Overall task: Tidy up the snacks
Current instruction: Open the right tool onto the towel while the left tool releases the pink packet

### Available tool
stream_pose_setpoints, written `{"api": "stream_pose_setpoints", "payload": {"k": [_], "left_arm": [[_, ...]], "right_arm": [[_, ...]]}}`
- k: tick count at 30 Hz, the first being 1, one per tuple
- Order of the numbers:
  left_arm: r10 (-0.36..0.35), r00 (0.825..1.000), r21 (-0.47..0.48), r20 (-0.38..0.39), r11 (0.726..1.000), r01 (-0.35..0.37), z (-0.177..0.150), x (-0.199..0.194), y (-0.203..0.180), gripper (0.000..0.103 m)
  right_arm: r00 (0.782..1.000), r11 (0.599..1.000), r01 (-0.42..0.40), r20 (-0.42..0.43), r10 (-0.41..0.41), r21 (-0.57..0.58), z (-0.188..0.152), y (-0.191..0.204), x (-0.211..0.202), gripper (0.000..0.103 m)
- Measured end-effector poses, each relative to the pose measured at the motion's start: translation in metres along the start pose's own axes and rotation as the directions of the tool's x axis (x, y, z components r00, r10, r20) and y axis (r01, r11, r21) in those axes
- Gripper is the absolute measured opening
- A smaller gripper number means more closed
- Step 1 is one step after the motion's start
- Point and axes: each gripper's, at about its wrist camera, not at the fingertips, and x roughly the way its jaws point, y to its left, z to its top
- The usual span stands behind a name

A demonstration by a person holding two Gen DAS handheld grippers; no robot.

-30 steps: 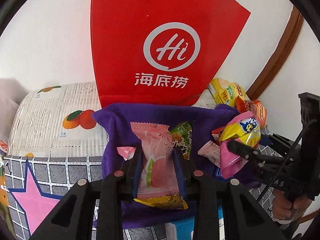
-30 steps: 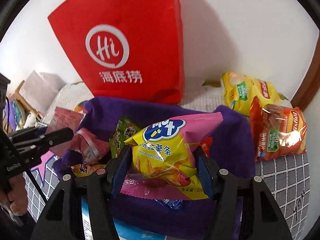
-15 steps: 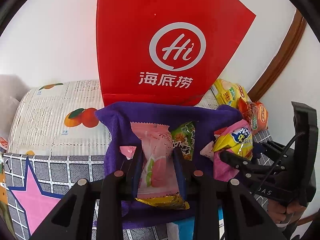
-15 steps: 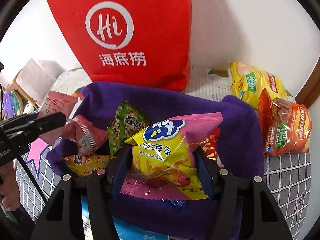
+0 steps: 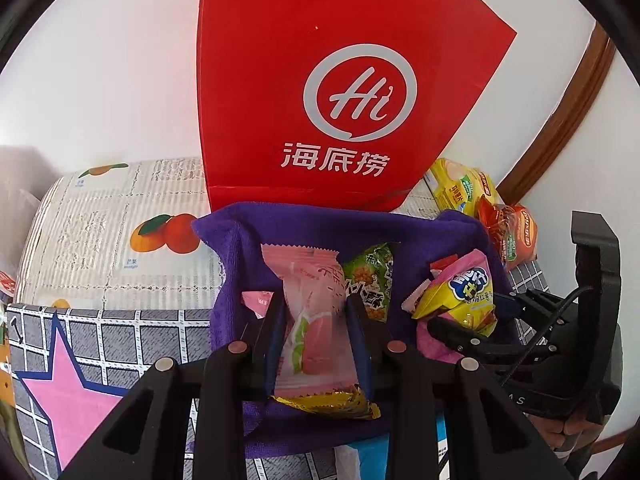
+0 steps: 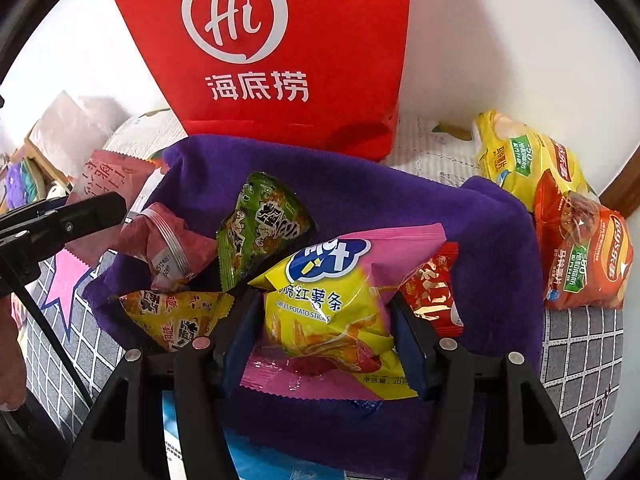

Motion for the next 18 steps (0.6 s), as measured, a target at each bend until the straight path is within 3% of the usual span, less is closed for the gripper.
{"api": "stream_pose_setpoints", "payload": {"k": [18], "left_arm": [[0.001,1.000,0.008,-0.008,1.000,-0.001,-0.0005,0.0034,-0.0018,0.029]], "right_arm": [[1.000,1.000,0.012,-0.009,-0.012,-0.013,0.0024,0.0018,0.0029,0.064]]}}
